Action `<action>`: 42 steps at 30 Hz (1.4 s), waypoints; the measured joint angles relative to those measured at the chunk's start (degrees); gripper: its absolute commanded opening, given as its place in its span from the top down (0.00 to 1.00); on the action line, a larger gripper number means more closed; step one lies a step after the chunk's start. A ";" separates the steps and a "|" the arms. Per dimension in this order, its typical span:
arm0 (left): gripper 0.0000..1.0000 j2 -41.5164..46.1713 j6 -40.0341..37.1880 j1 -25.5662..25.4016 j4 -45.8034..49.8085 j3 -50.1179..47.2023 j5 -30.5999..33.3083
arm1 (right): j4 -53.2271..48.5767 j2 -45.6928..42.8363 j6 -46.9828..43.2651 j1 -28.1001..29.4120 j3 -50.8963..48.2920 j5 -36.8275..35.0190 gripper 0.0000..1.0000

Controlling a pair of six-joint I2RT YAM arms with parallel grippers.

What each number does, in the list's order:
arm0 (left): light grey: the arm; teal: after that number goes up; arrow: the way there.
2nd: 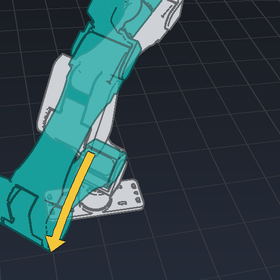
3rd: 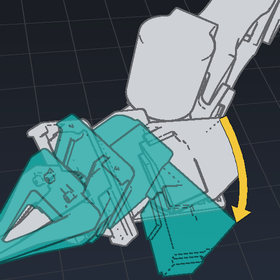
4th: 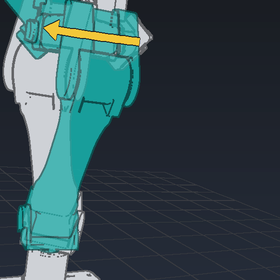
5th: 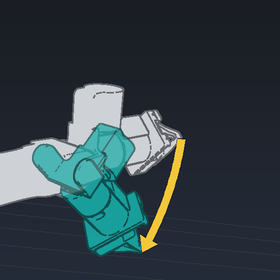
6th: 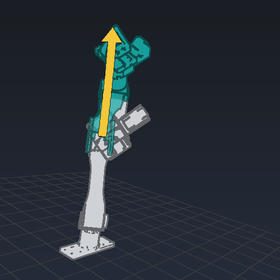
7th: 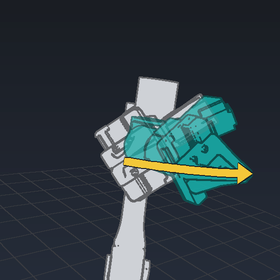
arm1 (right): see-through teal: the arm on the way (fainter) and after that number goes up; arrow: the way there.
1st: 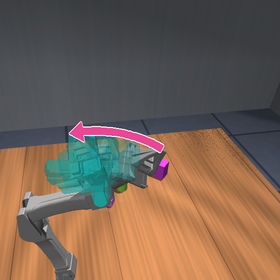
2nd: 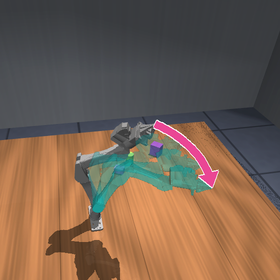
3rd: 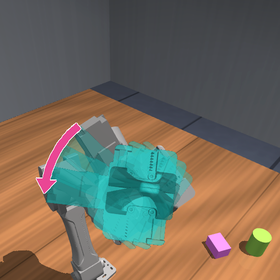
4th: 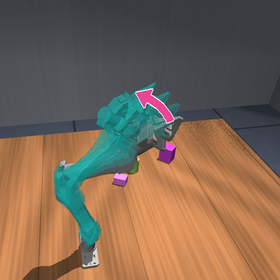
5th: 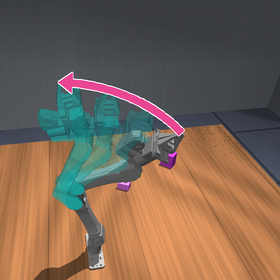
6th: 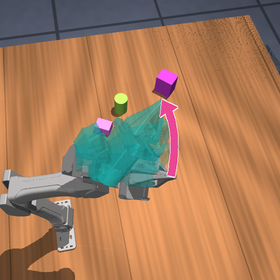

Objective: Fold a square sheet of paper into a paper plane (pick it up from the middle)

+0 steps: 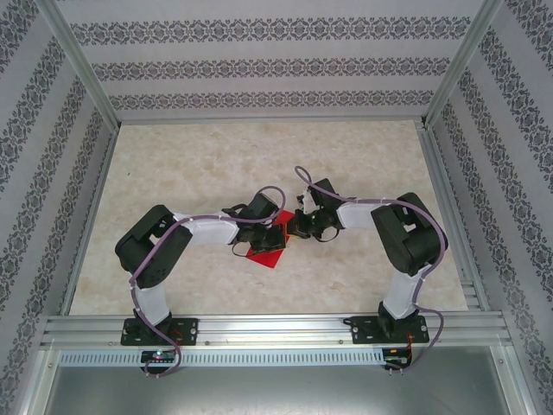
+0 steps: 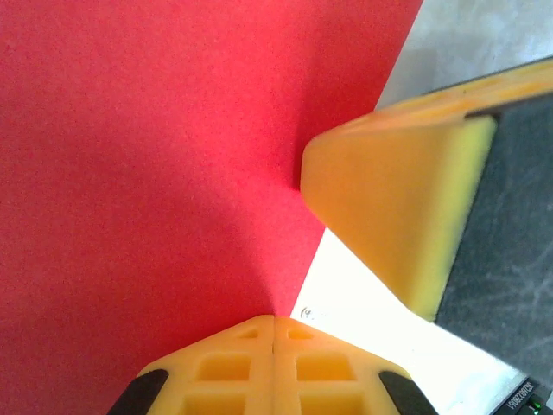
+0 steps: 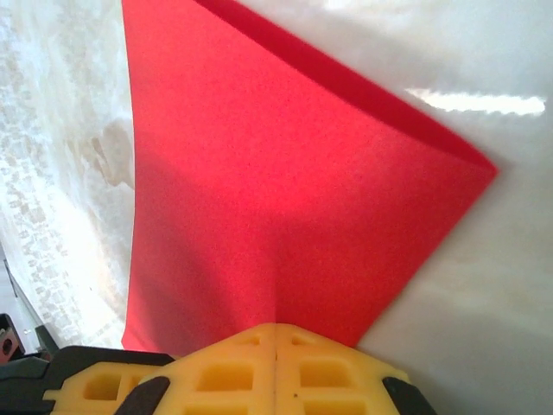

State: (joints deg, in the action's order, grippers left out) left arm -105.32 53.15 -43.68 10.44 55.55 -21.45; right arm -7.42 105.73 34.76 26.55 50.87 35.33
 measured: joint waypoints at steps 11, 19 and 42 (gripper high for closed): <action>1.00 0.00 0.33 0.00 -1.90 -0.50 1.22 | -0.33 3.34 -0.20 -5.25 3.74 2.23 0.99; 1.00 -0.02 0.33 0.00 -1.95 -0.50 1.22 | -2.56 5.18 -1.05 -7.56 7.26 1.42 0.99; 1.00 -0.24 0.28 0.00 -0.33 0.48 0.76 | 1.46 -4.02 1.14 0.46 0.46 -7.80 0.97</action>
State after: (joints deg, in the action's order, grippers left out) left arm -105.56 53.43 -43.68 10.11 56.03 -20.69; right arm -5.96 101.71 35.90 27.00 51.33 27.53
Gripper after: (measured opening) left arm 0.055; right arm 0.048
